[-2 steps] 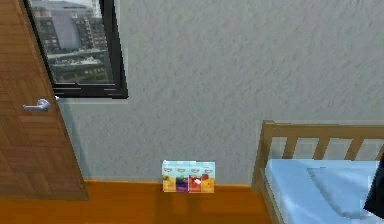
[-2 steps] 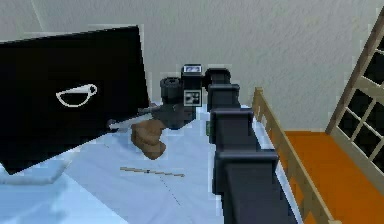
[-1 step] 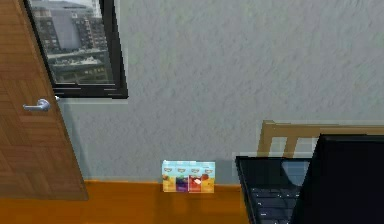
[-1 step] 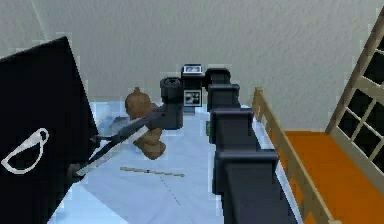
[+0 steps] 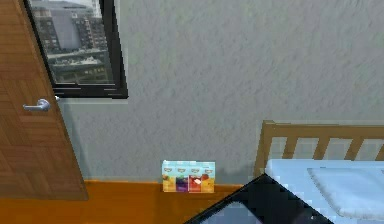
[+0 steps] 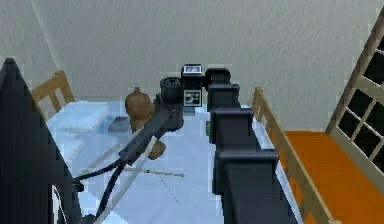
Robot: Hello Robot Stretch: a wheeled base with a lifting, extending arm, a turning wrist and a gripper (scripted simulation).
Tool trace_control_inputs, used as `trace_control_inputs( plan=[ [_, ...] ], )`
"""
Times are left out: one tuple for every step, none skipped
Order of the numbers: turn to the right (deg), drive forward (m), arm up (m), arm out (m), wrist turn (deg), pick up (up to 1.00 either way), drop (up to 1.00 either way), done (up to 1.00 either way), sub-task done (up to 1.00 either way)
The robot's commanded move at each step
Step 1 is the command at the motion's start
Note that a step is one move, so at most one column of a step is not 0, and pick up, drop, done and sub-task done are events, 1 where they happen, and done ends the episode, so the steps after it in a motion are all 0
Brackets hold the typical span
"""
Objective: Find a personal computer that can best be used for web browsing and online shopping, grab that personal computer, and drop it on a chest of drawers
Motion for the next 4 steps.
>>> trace_control_inputs(
  plan=[
    [0.0, 0.00, 0.00, -0.22, 0.0, 0.00, 0.00, 0.00, 0.00],
    [-45.0, 0.00, 0.00, 0.00, 0.0, 0.00, 0.00, 0.00, 0.00],
    [-30.0, 0.00, 0.00, 0.00, 0.0, 0.00, 0.00, 0.00, 0.00],
    [-3.0, 0.00, 0.00, 0.00, 0.0, 0.00, 0.00, 0.00, 0.00]
  ],
)
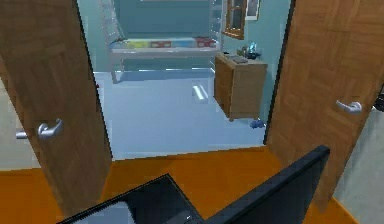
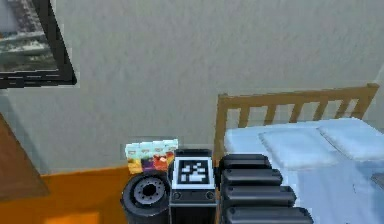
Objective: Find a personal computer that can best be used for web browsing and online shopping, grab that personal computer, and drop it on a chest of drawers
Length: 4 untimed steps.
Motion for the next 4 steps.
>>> trace_control_inputs(
  plan=[
    [0.0, 0.25, 0.00, 0.00, 0.0, 0.00, 0.00, 0.00, 0.00],
    [0.0, 1.00, 0.00, 0.00, 0.0, 0.00, 0.00, 0.00, 0.00],
    [0.0, 1.00, 0.00, 0.00, 0.0, 0.00, 0.00, 0.00, 0.00],
    [-6.0, 0.00, 0.00, 0.00, 0.0, 0.00, 0.00, 0.00, 0.00]
  ],
)
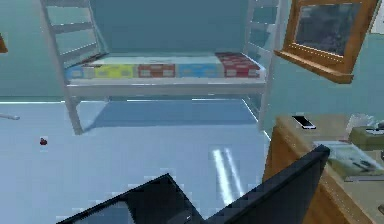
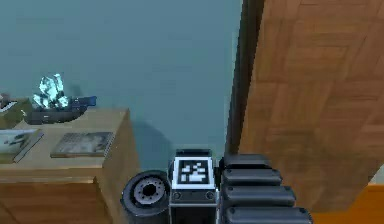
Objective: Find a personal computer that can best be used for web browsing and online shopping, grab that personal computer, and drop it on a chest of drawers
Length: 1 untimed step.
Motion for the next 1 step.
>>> trace_control_inputs(
  plan=[
    [0.0, 0.70, 0.00, 0.00, 0.0, 0.00, 0.00, 0.00, 0.00]
  ],
)
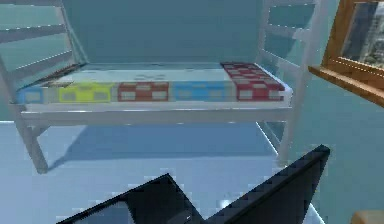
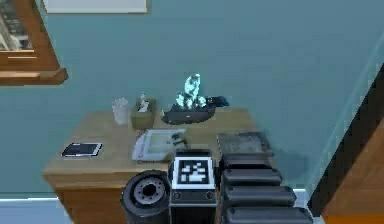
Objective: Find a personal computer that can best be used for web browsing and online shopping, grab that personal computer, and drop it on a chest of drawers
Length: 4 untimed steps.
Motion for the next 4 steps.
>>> trace_control_inputs(
  plan=[
    [45.0, 0.00, 0.00, 0.00, 0.0, 0.00, 0.00, 0.00, 0.00],
    [45.0, 0.00, 0.00, 0.00, 0.0, 0.00, 0.00, 0.00, 0.00],
    [45.0, 0.00, 0.00, 0.00, 0.0, 0.00, 0.00, 0.00, 0.00],
    [36.0, 0.00, 0.00, 0.00, 0.0, 0.00, 0.00, 0.00, 0.00]
  ],
)
